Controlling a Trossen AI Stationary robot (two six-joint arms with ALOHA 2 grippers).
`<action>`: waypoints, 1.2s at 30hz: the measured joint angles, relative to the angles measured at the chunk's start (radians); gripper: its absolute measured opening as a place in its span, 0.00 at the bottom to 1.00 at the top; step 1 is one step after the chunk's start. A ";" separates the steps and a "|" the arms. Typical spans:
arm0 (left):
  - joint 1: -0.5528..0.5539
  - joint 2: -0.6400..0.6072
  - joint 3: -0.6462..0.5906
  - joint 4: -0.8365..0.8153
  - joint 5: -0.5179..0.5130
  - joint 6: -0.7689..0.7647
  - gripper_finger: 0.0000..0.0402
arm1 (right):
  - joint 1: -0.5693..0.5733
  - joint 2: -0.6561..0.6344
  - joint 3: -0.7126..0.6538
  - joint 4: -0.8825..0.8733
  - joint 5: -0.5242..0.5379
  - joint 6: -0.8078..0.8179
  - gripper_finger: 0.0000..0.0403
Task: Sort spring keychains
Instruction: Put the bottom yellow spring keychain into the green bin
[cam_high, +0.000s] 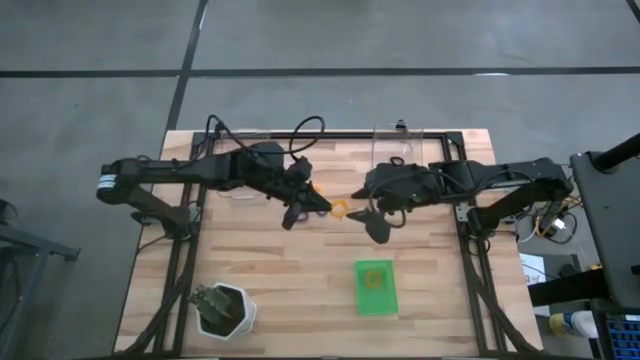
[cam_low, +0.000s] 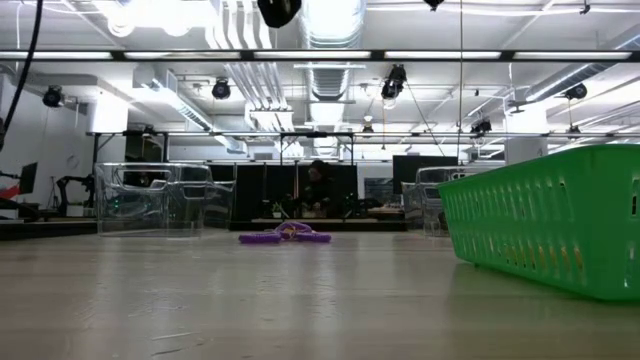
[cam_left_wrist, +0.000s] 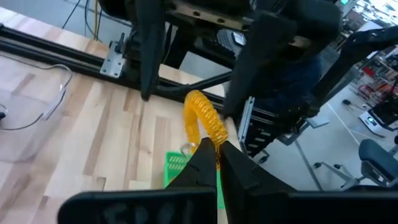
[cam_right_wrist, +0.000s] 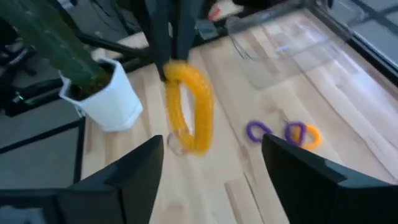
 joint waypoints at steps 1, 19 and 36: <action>-0.003 0.000 0.000 0.001 0.000 -0.001 0.00 | -0.005 0.004 0.000 0.024 -0.013 -0.003 0.68; -0.010 -0.003 0.000 -0.064 -0.019 -0.046 0.11 | -0.045 0.062 0.000 0.073 -0.255 0.034 0.05; 0.004 -0.017 0.000 -0.079 -0.152 0.030 0.54 | 0.039 0.042 0.012 -0.219 -0.532 0.322 0.05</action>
